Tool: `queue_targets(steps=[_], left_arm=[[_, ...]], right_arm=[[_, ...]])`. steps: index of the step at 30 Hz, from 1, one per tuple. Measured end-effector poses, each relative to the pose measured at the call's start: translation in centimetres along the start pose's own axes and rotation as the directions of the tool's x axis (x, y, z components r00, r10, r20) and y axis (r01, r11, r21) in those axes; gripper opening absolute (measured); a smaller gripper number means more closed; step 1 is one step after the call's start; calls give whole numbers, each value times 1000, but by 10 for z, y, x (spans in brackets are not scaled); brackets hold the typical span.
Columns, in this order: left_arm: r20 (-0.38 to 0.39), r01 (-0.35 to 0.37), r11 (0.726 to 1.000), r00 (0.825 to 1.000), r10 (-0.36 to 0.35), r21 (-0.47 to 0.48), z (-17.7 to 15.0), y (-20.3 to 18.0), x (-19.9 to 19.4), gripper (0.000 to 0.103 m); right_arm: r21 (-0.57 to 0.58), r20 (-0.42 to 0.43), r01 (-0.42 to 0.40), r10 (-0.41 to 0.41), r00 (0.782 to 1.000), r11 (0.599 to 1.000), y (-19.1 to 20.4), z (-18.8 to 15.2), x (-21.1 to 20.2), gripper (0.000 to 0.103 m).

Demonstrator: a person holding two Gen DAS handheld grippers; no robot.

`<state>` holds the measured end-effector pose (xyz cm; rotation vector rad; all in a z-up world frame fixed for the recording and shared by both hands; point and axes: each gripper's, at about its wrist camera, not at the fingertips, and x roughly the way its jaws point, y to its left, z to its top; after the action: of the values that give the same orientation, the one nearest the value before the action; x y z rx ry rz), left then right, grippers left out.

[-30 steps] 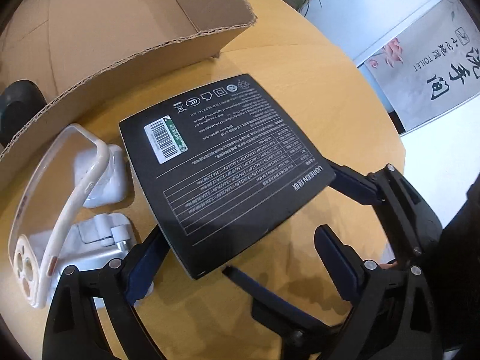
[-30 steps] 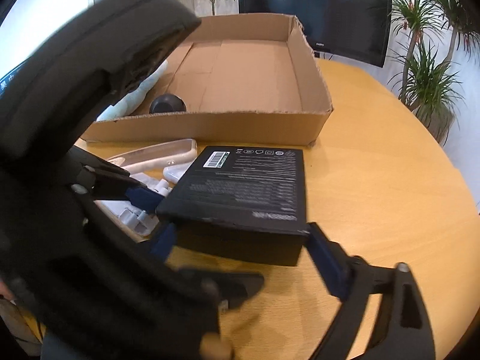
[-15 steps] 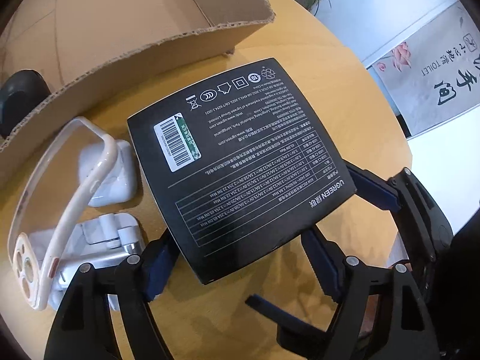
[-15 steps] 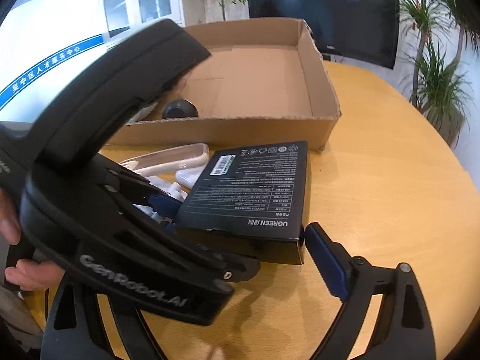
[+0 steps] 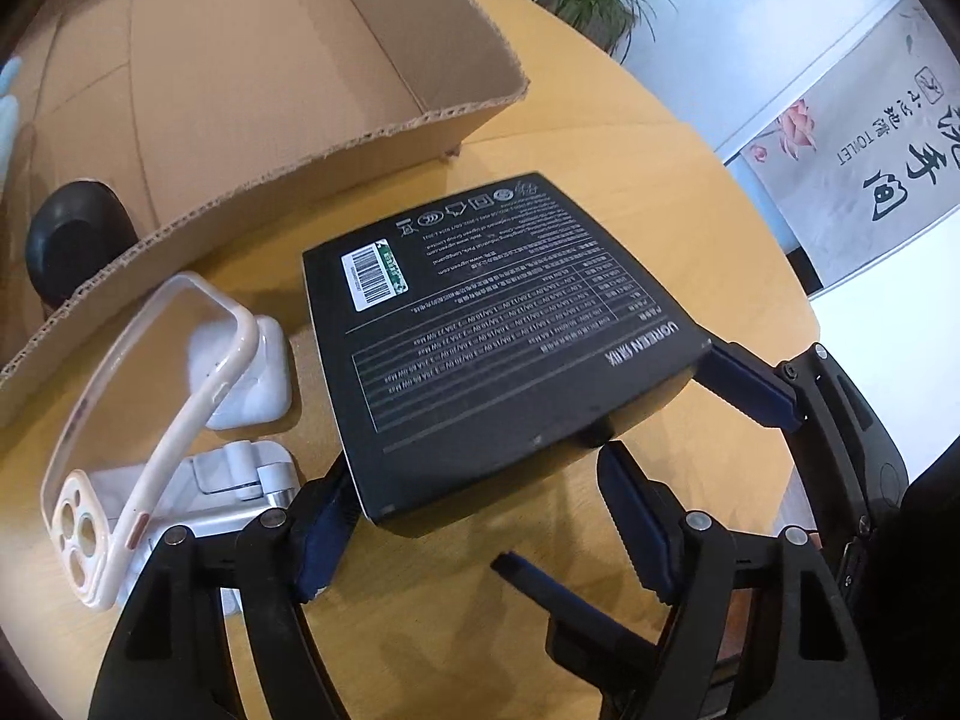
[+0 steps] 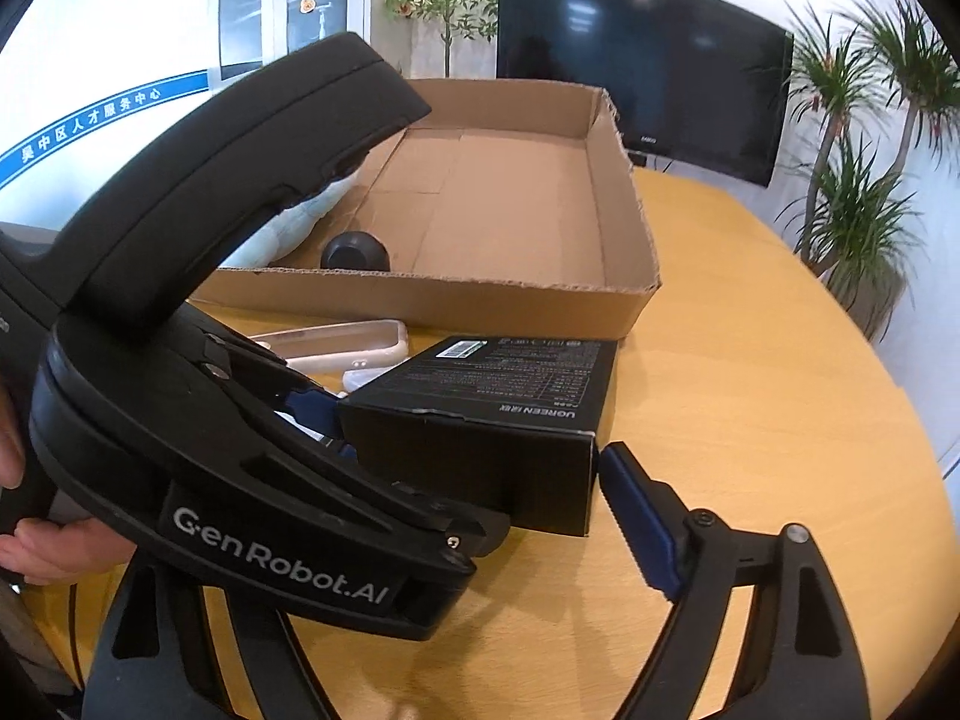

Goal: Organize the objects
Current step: 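Carry the UGREEN box with the left gripper over the cardboard box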

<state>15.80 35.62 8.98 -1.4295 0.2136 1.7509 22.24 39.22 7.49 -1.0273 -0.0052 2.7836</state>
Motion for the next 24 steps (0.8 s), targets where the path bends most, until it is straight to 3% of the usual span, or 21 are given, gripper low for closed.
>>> queue_targets(steps=[11,24], left_arm=[[22,8,1000,1000,-7,-27,14,-18,6,77],[104,1,1000,995,0,-18,14,-16,-24,77]], right_arm=[[-72,26,117,-116,993,991,10,7,1,63],[-100,88,155,-147,985,983,13,20,-8,62]])
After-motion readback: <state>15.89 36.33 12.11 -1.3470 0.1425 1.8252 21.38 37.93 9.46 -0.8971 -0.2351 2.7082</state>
